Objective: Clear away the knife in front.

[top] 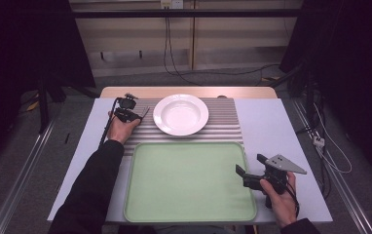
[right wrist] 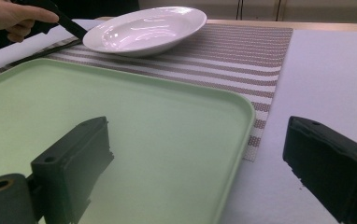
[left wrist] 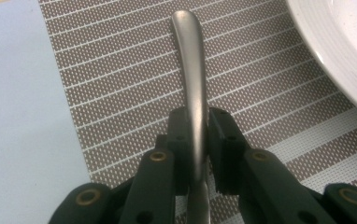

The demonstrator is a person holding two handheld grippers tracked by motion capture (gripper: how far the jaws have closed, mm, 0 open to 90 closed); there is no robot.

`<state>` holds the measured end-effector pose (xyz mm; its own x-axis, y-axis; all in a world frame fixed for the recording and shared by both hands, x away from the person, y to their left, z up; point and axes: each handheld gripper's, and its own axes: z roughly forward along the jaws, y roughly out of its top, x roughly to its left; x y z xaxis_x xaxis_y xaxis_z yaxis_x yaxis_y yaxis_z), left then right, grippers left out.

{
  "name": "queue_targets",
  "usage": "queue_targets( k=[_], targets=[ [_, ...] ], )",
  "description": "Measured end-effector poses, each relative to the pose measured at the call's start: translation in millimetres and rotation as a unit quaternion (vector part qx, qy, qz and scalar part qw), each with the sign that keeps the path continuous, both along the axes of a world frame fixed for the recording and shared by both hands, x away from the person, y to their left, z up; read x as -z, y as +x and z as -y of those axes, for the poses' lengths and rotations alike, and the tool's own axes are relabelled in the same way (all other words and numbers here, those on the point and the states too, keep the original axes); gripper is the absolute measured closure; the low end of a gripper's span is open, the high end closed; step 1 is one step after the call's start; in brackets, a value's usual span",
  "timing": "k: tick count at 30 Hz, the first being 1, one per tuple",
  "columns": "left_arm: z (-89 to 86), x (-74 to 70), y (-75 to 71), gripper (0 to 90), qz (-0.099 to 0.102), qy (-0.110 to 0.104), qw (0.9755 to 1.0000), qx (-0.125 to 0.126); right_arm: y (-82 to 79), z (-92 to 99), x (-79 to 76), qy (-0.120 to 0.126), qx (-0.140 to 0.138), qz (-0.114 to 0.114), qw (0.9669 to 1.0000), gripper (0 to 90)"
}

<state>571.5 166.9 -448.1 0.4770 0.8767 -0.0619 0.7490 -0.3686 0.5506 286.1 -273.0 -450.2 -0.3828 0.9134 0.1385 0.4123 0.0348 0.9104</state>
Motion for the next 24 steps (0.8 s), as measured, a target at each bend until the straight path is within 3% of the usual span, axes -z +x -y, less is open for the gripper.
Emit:
queue_targets(
  k=[13,24],
  targets=[
    [-1.1,-1.5,-0.8,79.9,-0.001,0.007,1.0000,0.004,0.9,-0.8,-0.3,0.001,-0.001,0.001,1.0000,7.7],
    [-1.6,-9.6,-4.7,79.9,0.005,-0.005,0.9999,0.009,0.4,-1.0,-0.5,0.000,0.000,0.002,1.0000,7.7]
  ],
)
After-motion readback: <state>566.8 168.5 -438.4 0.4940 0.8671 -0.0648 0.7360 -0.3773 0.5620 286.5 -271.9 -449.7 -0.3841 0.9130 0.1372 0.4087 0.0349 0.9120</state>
